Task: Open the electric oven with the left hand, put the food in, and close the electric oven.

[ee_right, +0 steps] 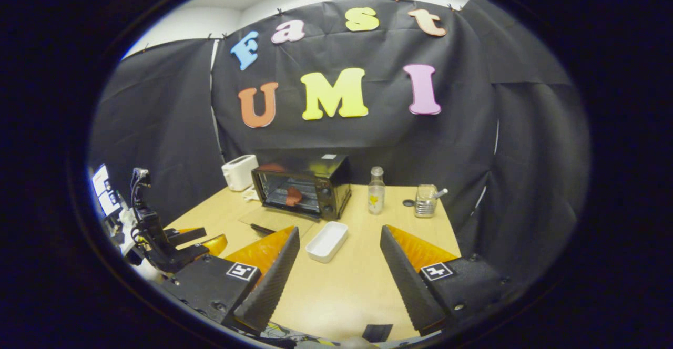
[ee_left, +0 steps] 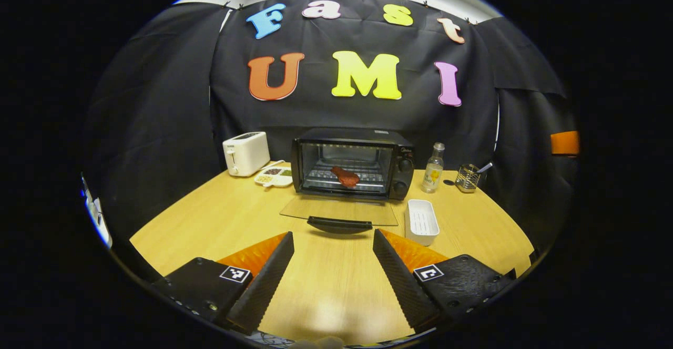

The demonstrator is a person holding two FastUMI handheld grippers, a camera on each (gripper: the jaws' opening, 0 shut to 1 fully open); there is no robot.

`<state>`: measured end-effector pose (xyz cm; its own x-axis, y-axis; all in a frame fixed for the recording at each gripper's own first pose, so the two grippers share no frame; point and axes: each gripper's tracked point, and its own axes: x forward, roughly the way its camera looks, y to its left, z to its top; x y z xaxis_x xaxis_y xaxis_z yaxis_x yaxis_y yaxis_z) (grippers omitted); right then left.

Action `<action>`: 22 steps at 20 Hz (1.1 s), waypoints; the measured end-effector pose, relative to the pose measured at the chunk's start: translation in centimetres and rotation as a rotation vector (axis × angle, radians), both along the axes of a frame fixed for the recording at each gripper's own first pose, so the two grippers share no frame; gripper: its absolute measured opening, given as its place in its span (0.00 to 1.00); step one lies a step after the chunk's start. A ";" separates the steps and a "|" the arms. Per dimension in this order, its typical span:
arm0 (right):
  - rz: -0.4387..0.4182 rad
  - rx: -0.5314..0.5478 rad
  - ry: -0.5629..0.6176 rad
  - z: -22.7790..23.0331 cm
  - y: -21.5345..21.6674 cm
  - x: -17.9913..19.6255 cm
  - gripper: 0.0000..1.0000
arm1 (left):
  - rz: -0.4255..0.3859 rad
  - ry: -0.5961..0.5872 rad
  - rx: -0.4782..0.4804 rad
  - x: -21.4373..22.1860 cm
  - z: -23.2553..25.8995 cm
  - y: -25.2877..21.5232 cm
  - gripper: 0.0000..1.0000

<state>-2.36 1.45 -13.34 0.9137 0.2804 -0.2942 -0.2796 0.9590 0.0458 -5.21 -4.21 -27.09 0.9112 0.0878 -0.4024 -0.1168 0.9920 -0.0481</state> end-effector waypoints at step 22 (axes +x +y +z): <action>-0.455 -0.030 0.042 1.8 -1.8 0.0 0.95 | -0.178 0.215 0.040 11.6 -13.3 1.2 0.97</action>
<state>-2.34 -0.37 -11.56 0.9292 -0.1557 -0.3353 0.1718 0.9849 0.0188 6.40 -3.04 -40.42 0.8078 -0.0467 -0.5876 0.0563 0.9984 -0.0018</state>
